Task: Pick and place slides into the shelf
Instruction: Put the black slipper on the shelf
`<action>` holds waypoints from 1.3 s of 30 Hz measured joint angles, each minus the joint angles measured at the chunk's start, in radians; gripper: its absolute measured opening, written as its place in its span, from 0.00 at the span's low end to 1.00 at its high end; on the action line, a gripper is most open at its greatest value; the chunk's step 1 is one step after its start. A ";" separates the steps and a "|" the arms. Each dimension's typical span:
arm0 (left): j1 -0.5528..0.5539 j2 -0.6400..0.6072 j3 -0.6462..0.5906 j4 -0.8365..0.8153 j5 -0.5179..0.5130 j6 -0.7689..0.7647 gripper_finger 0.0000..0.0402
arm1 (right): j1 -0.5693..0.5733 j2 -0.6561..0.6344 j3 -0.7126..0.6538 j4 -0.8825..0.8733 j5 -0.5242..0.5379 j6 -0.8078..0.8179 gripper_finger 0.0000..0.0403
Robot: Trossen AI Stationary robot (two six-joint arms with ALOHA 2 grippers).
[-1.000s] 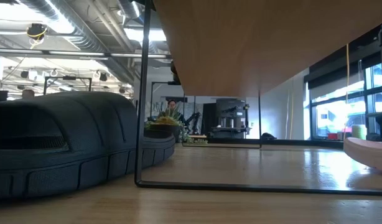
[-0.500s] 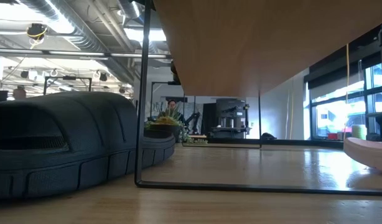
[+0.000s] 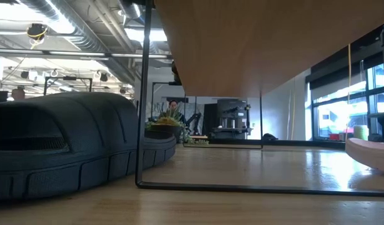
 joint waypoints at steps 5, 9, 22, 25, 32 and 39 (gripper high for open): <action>0.039 -0.103 -0.156 0.050 -0.019 -0.061 0.48 | 0.000 -0.069 -0.125 0.139 0.002 0.010 0.33; 0.064 -0.141 -0.242 0.053 -0.060 -0.150 0.48 | -0.003 -0.092 -0.204 0.163 0.026 0.051 0.33; 0.097 -0.147 -0.346 0.093 -0.068 -0.190 0.48 | -0.003 -0.095 -0.213 -0.203 0.019 0.195 0.32; 0.104 -0.147 -0.346 0.094 -0.068 -0.190 0.48 | -0.003 -0.095 -0.210 -0.281 -0.016 0.217 0.32; 0.123 -0.147 -0.346 0.094 -0.068 -0.183 0.48 | -0.003 -0.058 -0.210 -0.375 -0.026 0.209 0.32; 0.132 -0.147 -0.346 0.094 -0.069 -0.182 0.48 | 0.011 -0.004 -0.210 -0.397 -0.072 0.104 0.32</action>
